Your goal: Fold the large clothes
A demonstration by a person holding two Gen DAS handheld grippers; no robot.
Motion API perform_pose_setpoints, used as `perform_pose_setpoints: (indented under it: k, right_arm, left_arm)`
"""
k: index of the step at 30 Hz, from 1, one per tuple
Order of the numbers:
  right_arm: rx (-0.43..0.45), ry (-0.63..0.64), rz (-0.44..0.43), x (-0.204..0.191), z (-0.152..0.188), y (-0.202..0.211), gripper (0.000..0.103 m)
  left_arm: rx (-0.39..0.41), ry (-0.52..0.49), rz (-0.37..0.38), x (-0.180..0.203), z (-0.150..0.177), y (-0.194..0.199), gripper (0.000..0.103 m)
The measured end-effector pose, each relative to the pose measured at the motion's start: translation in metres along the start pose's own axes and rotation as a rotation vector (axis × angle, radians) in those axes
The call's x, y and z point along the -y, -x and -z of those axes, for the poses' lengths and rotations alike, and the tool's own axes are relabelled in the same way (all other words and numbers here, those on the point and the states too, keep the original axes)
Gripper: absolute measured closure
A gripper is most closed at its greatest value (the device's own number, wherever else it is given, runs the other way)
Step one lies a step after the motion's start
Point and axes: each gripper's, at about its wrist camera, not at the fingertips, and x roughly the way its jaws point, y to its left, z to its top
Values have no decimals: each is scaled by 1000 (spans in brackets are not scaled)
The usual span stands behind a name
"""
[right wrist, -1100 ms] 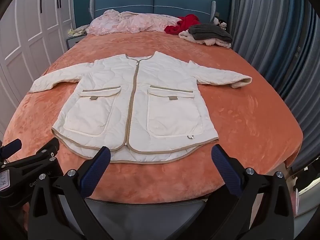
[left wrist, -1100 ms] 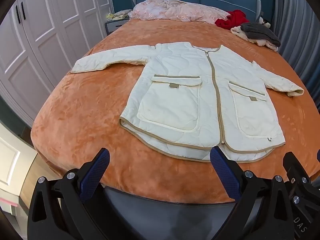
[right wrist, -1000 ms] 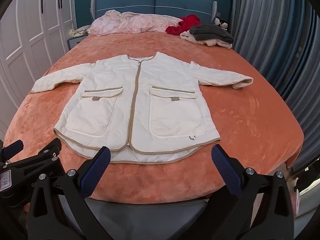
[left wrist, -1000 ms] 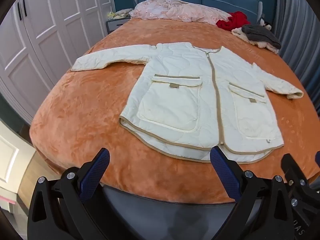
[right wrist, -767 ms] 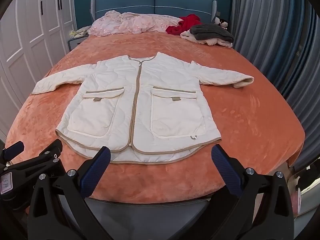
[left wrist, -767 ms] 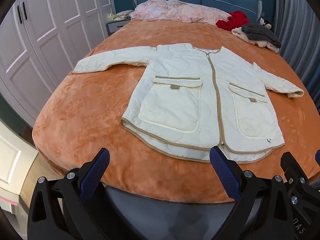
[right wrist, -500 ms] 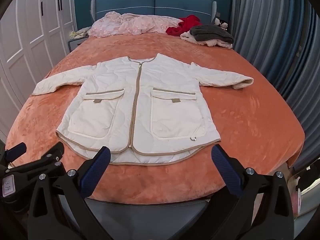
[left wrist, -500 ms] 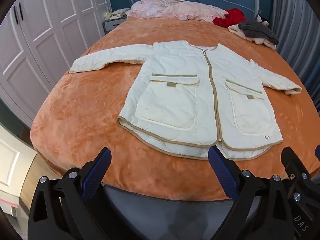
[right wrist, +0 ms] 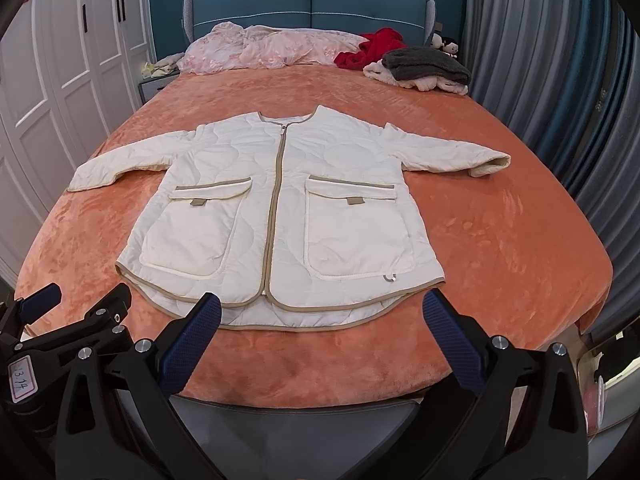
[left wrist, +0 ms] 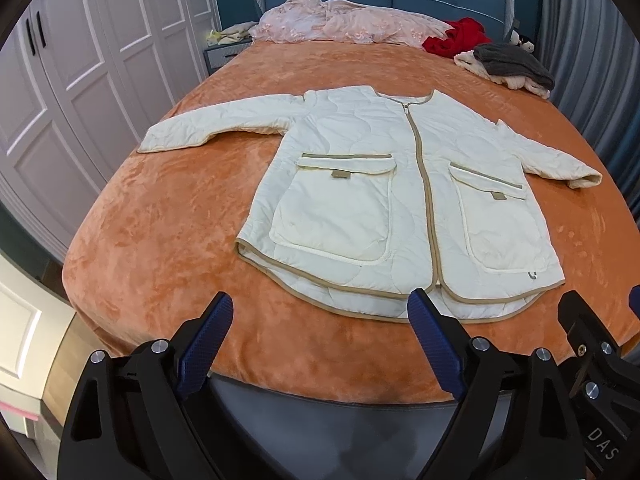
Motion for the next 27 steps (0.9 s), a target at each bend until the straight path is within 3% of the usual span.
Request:
perform_pose_setpoints:
  k: [4, 8, 16, 27]
  right_arm:
    - [-1, -2, -4, -2, 0, 0, 5]
    - [2, 1, -11, -3, -3, 2, 5]
    - [5, -3, -16, -1, -5, 3, 5]
    - [1, 6, -15, -1, -11, -3, 5]
  left_arm:
    - [5, 18, 14, -1, 1, 2, 17]
    - [63, 49, 2, -4, 2, 9, 18]
    - [47, 8, -13, -1, -5, 7, 16]
    - [18, 41, -8, -5, -10, -1, 11]
